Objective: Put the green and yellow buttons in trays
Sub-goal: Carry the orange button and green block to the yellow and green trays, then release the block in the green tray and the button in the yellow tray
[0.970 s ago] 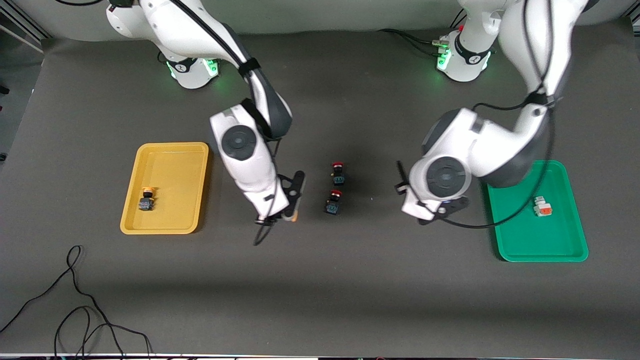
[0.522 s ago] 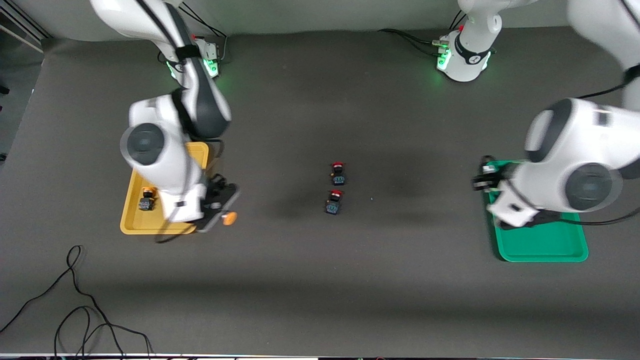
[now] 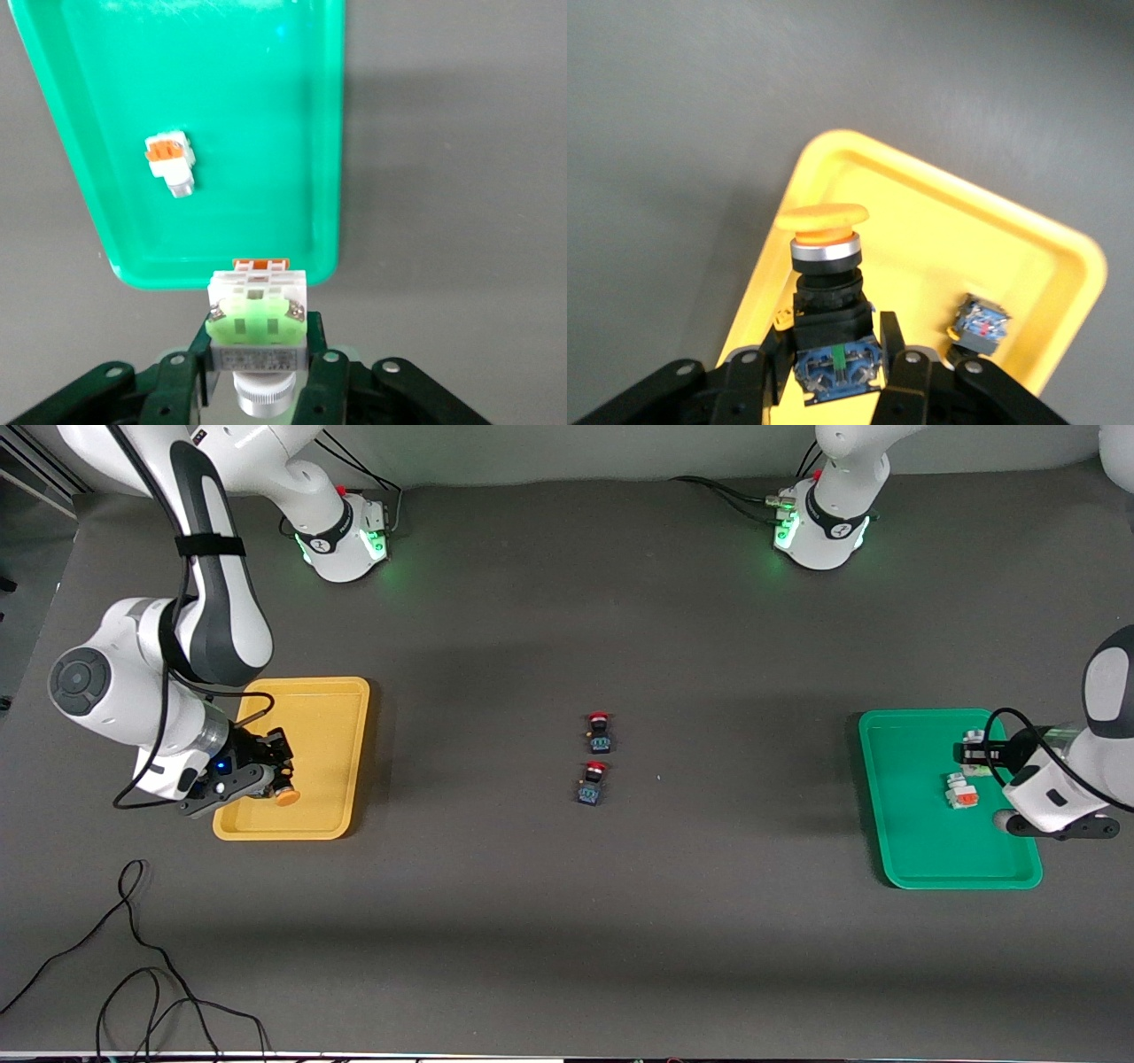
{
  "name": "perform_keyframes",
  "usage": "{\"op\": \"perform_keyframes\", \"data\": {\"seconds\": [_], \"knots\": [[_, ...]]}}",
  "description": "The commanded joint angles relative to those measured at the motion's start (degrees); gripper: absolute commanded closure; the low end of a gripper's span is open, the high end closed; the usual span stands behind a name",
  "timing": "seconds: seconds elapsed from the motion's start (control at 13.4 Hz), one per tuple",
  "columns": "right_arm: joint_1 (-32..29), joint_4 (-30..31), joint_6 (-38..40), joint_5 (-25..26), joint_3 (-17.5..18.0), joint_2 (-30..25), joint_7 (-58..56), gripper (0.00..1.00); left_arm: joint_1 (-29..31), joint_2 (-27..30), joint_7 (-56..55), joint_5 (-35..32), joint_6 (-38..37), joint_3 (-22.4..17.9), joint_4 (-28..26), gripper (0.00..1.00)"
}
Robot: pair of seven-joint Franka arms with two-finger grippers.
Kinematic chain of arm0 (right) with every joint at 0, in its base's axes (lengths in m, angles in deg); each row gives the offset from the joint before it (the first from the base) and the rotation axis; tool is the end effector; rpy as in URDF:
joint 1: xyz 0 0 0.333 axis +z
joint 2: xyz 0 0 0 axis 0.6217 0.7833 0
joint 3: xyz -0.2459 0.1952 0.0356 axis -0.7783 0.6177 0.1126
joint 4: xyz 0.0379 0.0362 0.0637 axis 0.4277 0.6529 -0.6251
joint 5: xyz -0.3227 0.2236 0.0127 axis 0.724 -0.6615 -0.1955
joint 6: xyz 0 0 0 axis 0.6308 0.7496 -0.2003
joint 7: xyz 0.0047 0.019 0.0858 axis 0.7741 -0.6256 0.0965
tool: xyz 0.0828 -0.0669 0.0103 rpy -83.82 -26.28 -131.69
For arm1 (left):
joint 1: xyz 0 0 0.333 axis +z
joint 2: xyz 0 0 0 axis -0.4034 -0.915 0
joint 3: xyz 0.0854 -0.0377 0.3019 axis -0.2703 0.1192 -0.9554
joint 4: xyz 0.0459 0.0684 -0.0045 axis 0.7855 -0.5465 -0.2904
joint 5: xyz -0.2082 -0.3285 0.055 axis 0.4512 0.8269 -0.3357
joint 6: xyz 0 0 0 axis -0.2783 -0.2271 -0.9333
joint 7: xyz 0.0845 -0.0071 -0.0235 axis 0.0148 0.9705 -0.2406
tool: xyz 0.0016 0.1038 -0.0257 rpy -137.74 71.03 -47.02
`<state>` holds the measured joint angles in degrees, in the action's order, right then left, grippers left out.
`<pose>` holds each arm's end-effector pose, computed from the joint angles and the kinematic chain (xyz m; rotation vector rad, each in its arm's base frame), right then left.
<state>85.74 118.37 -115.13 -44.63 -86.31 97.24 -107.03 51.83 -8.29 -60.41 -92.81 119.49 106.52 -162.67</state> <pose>0.5519 0.0104 0.3145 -3.0481 -0.5665 0.0004 0.6279 0.0696 0.3836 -3.0776 0.0607 0.5461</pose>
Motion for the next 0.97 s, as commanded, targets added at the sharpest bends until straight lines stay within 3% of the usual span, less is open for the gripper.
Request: {"op": "perform_keyframes", "data": {"seconds": [0.0, 0.22, 0.37, 0.45, 0.6, 0.67, 0.9], "knots": [[1.0, 7.3, -8.6, -7.6, 0.2, 3.8, 1.8, 0.97, 1.1, 1.5, 1.2, -1.9, 9.1, 0.4, -8.0, 1.00], [1.0, 6.8, -8.6, -20.0, 0.6, 11.1, -3.9, 0.97, 4.6, 1.4, 1.8, -5.2, 22.1, 0.4, -16.6, 1.00], [1.3, 6.5, -8.4, -23.1, 0.7, 12.3, -6.7, 0.95, 5.4, 0.8, 1.8, -5.3, 28.6, 0.4, -20.2, 1.00], [1.3, 6.0, -8.2, -23.1, 0.7, 12.3, -6.7, 0.74, 5.7, 0.4, 1.8, -5.4, 31.5, 0.3, -21.6, 1.00], [1.3, 5.1, -7.0, -23.2, 0.6, 12.0, -6.2, 0.12, 6.3, -0.7, 1.8, -6.5, 35.5, -0.4, -23.6, 1.00], [1.3, 4.0, -5.0, -23.2, 0.4, 11.9, -5.8, 0.00, 6.6, -1.2, 1.8, -7.5, 38.1, -0.4, -24.8, 1.00], [2.0, 0.9, 1.2, -21.9, -2.5, 11.4, -5.3, 0.00, 7.3, -4.1, 1.8, -9.4, 44.9, -2.0, -26.6, 1.00]]}}
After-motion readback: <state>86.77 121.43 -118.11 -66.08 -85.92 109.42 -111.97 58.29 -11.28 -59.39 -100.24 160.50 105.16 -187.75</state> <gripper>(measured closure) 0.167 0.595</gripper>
